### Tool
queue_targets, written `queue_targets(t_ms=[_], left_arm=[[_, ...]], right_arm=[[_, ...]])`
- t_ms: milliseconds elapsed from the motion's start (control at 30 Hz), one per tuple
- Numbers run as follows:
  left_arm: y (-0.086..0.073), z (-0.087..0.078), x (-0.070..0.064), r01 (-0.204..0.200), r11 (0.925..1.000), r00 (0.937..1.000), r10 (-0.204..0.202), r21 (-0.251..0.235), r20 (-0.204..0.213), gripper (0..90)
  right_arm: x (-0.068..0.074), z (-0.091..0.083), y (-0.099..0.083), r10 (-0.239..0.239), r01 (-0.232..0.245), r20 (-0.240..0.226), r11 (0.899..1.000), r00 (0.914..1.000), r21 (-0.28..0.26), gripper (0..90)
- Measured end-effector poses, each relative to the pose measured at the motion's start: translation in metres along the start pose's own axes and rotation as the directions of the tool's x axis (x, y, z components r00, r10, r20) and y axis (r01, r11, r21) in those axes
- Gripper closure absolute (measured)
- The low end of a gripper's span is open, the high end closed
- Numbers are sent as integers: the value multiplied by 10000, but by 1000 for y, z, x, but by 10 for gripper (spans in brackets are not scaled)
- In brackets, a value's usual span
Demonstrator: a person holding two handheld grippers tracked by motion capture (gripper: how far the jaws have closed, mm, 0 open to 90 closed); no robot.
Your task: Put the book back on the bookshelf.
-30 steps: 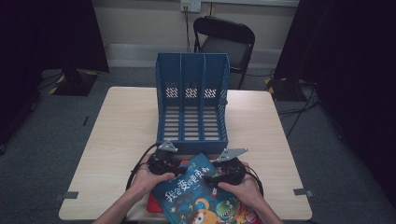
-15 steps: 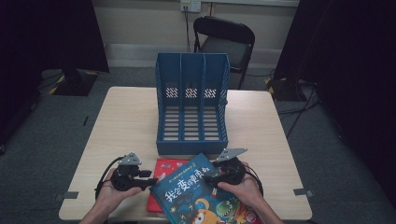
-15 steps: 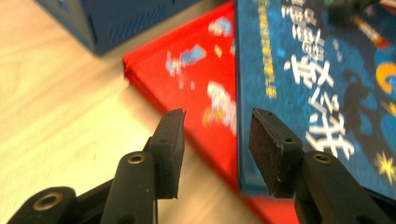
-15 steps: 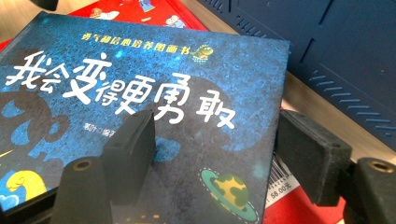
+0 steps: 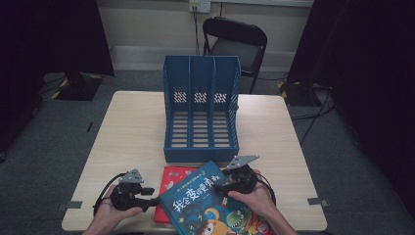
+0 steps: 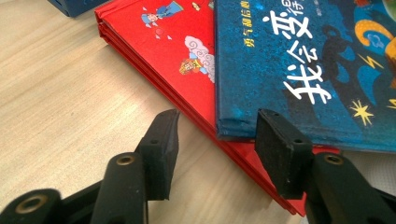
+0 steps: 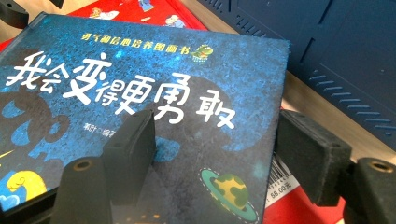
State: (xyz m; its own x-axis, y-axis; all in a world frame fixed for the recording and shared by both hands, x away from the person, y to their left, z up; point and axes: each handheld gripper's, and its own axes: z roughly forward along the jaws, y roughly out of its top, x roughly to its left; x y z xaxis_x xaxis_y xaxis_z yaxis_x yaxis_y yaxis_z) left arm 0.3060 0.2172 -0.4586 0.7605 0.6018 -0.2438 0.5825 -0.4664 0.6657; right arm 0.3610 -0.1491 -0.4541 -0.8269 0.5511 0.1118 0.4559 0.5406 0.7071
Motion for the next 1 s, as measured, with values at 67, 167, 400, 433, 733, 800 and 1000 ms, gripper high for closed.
queue_targets(t_ms=[67, 167, 400, 433, 733, 800, 1000], left_arm=[[0, 1, 1, 138, 9999, 9999, -138, -43, 27, 492], [1, 2, 1, 137, 9998, 9999, -138, -112, -88, 495], [6, 7, 7, 362, 9988, 9991, -370, -329, -225, 481], [7, 8, 8, 386, 9987, 9988, -396, -341, -280, 475], [21, 17, 14, 445, 9982, 9956, -477, -405, -809, 433], [25, 20, 17, 512, 9979, 9940, -547, -389, -946, 410], [36, 30, 20, 434, 9969, 9893, -521, -660, -1363, 417]], right_arm=[[0, 0, 0, 18, -18, 4, 10000, 10000, -5, 288], [0, -1, -1, 51, -51, 41, 10000, 10000, -69, 288], [0, -7, -7, 200, -196, 257, 9997, 9995, -158, 287], [-1, -8, -8, 225, -220, 279, 9996, 9994, -175, 287], [-2, -17, -16, 435, -423, 527, 9988, 9977, -240, 286], [-3, -19, -18, 471, -457, 593, 9986, 9971, -248, 286], [-5, -26, -26, 652, -626, 737, 9973, 9951, -372, 286]])
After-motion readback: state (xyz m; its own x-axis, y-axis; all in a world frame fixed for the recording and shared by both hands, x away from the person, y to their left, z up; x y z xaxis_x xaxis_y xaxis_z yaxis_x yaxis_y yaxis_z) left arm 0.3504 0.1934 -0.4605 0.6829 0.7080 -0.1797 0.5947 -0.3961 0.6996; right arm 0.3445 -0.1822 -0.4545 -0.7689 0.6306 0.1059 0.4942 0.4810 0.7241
